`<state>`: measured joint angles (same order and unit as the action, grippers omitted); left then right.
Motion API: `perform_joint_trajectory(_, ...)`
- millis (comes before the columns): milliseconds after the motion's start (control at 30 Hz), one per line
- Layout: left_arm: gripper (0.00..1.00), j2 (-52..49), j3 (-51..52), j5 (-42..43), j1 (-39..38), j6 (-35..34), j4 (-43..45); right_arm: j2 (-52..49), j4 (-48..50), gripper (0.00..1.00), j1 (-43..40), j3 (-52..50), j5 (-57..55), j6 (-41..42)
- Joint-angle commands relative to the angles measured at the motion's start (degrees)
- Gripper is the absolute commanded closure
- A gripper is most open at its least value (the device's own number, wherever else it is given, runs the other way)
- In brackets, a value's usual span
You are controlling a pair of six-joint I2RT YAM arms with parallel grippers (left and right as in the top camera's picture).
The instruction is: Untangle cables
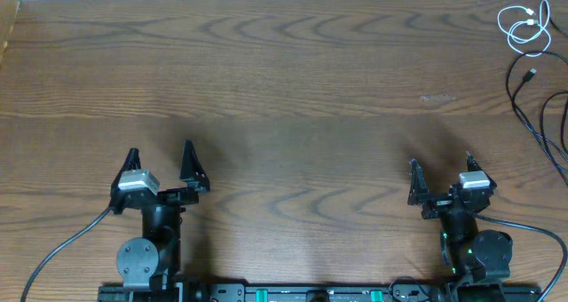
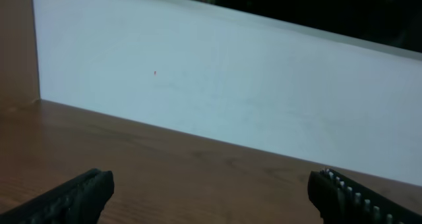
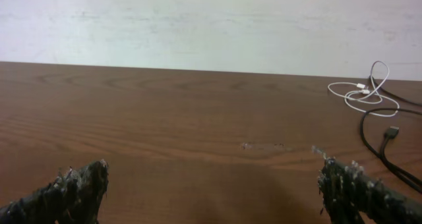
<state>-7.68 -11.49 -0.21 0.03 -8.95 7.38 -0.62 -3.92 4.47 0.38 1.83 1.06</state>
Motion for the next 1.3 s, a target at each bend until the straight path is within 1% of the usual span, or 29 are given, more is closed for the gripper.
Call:
perform_joint_trajectory(0, 0.01, 3.32, 3.54, -0.5, 1.31, 0.59, 2.38, 0.31, -0.22, 0.01, 0.5, -0.07, 0.02, 0.76)
perform_joint_trajectory(200, 0.01, 7.41, 7.48, -0.5, 2.49, 0.61, 2.16, 0.31, -0.22, 0.01, 0.5, -0.07, 0.02, 0.76)
perform_joint_trajectory(400, 0.01, 7.61, 10.99, -0.5, 2.49, 0.61, 2.25, 0.31, -0.22, 0.01, 0.5, -0.07, 0.02, 0.76)
perform_joint_trajectory(633, 0.01, 7.61, 11.28, -0.48, 2.47, 0.59, -2.58, 0.31, -0.22, 0.01, 0.5, -0.07, 0.02, 0.76)
perform_joint_trajectory(733, 0.01, 7.61, 11.28, -0.5, 2.47, 0.59, -7.58, 0.31, -0.22, 0.01, 0.5, -0.07, 0.02, 0.76)
perform_joint_trajectory(867, 0.01, 7.61, 11.28, -0.46, 2.47, 0.59, -11.61, 0.31, -0.22, 0.01, 0.5, -0.07, 0.02, 0.76)
perform_joint_trajectory(1267, 0.01, 7.41, 11.26, -0.31, 2.47, 0.57, -11.61, 0.31, -0.22, 0.01, 0.5, -0.07, 0.02, 0.76)
